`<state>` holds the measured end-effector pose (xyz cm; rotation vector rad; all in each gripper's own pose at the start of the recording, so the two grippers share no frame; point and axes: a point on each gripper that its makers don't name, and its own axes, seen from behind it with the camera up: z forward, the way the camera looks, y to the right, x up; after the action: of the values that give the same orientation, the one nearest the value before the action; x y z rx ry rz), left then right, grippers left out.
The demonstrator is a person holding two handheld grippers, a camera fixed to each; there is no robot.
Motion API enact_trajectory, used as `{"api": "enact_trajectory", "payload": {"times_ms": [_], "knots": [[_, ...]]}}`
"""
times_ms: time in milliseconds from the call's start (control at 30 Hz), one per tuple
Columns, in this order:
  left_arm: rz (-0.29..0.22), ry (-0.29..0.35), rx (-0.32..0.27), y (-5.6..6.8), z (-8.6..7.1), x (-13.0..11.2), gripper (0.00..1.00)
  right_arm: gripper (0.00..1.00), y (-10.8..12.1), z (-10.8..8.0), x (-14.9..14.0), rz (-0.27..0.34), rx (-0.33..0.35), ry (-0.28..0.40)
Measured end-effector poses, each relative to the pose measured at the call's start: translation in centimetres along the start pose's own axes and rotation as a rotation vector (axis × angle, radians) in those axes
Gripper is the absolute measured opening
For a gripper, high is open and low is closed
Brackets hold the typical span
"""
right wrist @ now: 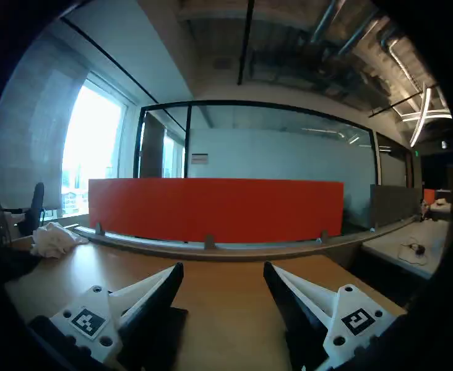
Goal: Fold towel
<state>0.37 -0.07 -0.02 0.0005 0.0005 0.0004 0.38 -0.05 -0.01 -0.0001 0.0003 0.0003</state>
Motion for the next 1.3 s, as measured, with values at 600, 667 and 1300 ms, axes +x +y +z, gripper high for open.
{"api": "enact_trajectory", "payload": {"times_ms": [600,667,1300], "knots": [[-0.007,-0.011,-0.026,-0.1,-0.5,8.2,0.92,1.0,-0.2,-0.1,8.7,0.002,-0.017,0.0],[0.0,-0.019,-0.037,0.0,-0.5,8.5,0.92,1.0,-0.3,0.0,9.1,0.002,-0.014,-0.003],[0.088,-0.138,-0.236,3.9,-0.4,8.0,0.92,1.0,-4.6,0.4,9.2,-0.086,0.172,-0.105]]}}
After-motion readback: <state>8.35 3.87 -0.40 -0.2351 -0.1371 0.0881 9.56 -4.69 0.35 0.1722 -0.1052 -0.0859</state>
